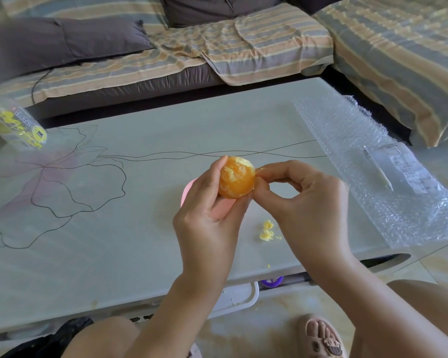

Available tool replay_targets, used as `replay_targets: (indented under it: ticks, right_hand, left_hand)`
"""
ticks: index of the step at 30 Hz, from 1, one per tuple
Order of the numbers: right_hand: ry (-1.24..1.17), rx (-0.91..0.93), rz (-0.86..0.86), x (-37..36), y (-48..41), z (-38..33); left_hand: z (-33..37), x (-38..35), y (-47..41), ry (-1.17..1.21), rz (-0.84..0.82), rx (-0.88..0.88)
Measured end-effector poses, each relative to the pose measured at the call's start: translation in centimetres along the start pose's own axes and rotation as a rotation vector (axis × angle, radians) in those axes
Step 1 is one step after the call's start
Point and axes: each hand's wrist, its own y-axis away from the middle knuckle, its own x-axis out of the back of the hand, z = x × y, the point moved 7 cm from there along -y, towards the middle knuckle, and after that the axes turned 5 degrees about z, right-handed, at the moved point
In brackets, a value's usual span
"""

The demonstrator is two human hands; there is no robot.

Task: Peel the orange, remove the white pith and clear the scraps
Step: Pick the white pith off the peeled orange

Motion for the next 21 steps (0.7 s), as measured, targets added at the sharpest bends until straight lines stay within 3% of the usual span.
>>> replay_targets:
  ticks: [9, 16, 21]
  right_hand:
    - [-0.066, 0.138, -0.119, -0.2, -0.2, -1.0]
    - [-0.004, 0.144, -0.121, -0.3, -0.2, -1.1]
    - [0.016, 0.135, -0.069, -0.1, 0.0, -1.1]
  left_hand:
    - [-0.8, -0.2, -0.1, 0.334, -0.04, 0.383]
    - [-1.0, -0.1, -0.3, 0.36, -0.014, 0.354]
    - [-0.5, 0.4, -0.4, 0.208, 0.018, 0.232]
